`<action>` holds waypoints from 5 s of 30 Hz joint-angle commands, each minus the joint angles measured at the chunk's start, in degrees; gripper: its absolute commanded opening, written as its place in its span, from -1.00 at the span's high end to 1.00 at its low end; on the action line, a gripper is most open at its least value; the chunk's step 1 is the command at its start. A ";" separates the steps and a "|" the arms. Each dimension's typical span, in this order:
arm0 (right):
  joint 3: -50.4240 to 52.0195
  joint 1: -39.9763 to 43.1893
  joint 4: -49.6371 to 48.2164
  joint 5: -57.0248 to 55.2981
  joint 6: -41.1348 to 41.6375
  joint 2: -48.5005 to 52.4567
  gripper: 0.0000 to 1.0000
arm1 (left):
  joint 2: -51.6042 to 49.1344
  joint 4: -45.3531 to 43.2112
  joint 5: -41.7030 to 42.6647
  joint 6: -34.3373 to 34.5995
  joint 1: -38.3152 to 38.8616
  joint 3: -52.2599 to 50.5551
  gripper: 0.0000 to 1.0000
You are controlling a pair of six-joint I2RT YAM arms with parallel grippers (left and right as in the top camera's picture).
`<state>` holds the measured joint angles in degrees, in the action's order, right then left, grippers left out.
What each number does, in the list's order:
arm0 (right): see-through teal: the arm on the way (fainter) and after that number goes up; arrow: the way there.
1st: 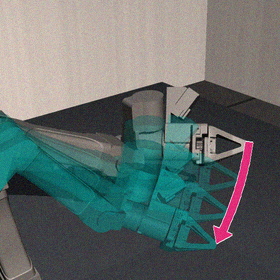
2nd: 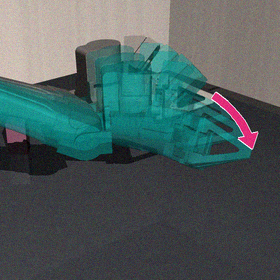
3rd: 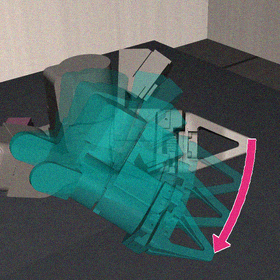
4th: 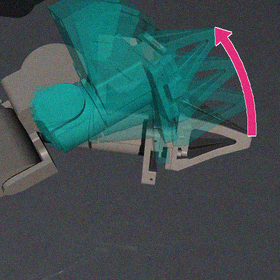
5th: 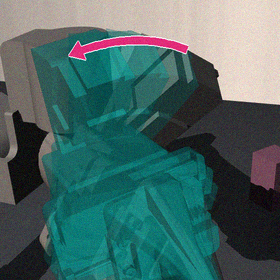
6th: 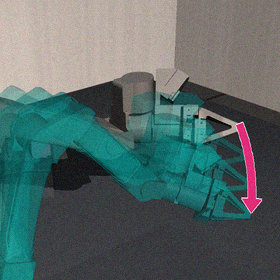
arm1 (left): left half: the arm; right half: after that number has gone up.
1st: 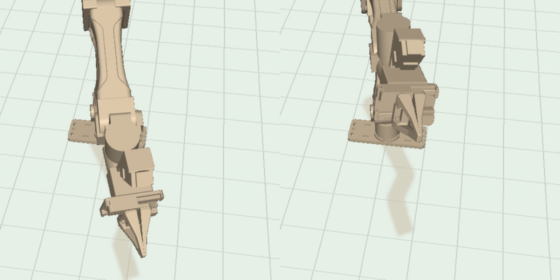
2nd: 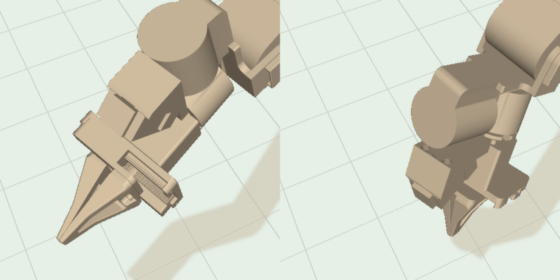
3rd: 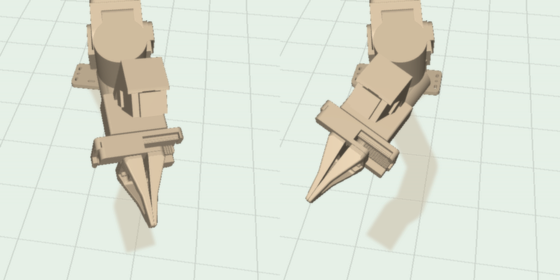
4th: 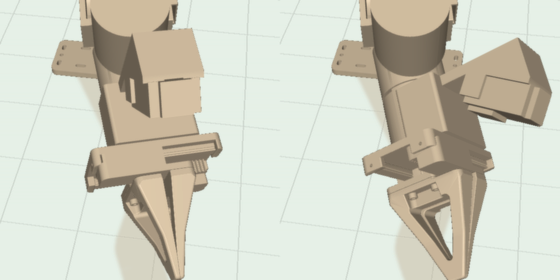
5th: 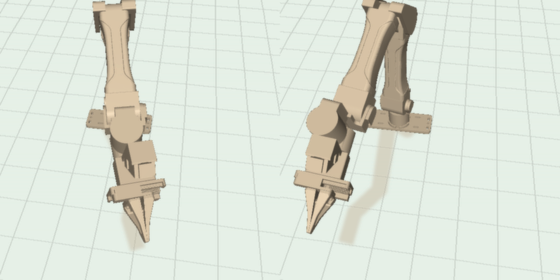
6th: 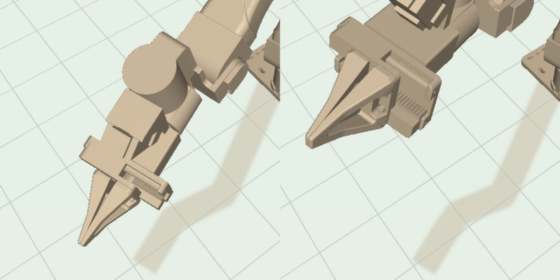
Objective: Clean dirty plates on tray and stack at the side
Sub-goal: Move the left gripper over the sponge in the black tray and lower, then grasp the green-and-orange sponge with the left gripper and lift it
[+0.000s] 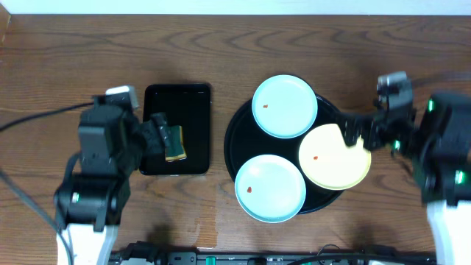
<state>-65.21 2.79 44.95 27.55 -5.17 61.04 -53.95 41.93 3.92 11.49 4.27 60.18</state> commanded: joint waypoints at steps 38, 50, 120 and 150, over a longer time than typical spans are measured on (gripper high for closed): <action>-10.86 -12.31 7.39 -17.18 17.14 20.74 -0.28 | -48.41 -1.53 -7.21 7.91 3.52 1.86 0.29; -10.86 -12.31 7.39 -16.76 17.62 20.74 -0.27 | -54.31 -3.76 -5.88 5.99 3.52 2.78 0.85; -10.86 -12.31 7.37 -16.76 17.62 20.74 -0.33 | -44.04 -3.48 3.17 5.42 3.37 5.62 0.85; -10.86 -12.31 7.34 -16.72 18.05 20.74 -0.35 | -52.61 -7.72 3.41 4.42 3.43 1.20 0.85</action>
<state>-75.18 -9.19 52.27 10.87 11.84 81.38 -105.27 32.91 7.14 16.21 7.66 61.47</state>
